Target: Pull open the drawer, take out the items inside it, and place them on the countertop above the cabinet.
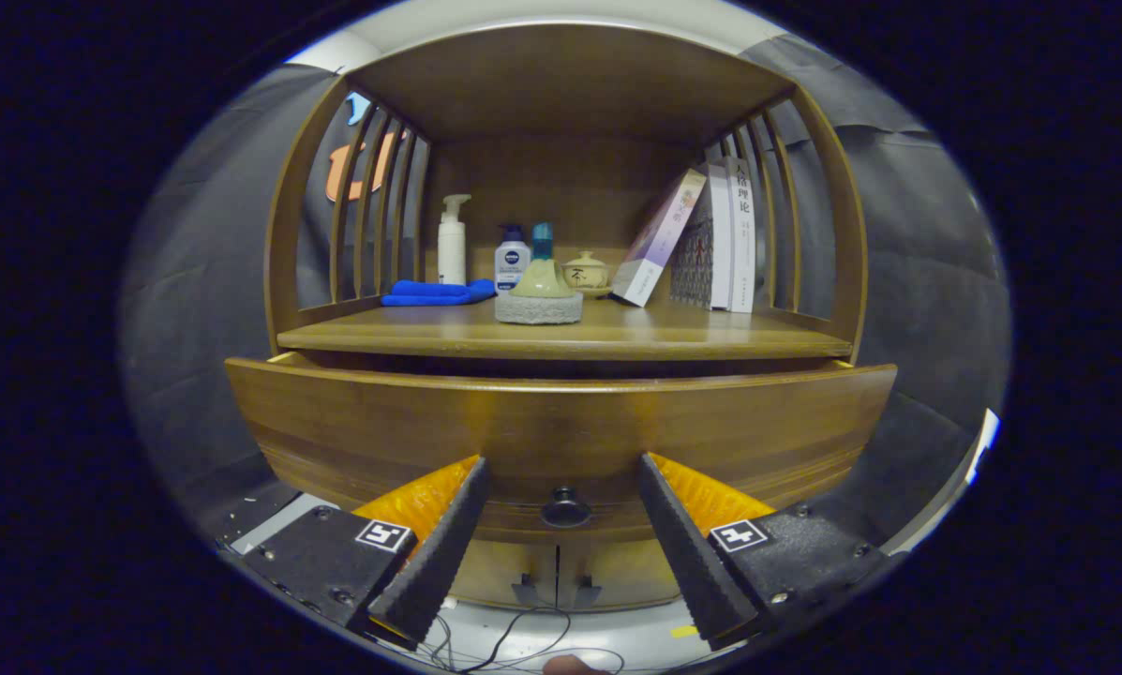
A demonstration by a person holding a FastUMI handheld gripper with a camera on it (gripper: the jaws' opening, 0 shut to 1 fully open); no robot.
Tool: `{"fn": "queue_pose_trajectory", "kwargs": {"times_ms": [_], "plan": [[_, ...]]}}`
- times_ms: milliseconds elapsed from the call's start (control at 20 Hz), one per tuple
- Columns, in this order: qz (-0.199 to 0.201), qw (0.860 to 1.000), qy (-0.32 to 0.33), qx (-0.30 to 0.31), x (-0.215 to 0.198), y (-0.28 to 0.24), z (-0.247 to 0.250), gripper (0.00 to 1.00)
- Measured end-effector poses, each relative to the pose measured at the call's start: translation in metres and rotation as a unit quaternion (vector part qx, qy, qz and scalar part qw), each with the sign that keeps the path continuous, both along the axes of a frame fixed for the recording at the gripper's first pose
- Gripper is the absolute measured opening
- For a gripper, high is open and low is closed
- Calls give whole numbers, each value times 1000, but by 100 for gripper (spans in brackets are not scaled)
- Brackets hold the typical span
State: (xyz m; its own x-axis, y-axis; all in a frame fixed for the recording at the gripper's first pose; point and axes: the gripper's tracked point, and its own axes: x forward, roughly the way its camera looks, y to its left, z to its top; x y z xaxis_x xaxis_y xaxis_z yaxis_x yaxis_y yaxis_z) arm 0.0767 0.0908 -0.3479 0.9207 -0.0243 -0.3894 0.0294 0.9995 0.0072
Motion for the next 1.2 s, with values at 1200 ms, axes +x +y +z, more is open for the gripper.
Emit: {"fn": "queue_pose_trajectory", "kwargs": {"times_ms": [1200], "plan": [[46, 998, -32, 8, 12, -15, 83, 100]]}}
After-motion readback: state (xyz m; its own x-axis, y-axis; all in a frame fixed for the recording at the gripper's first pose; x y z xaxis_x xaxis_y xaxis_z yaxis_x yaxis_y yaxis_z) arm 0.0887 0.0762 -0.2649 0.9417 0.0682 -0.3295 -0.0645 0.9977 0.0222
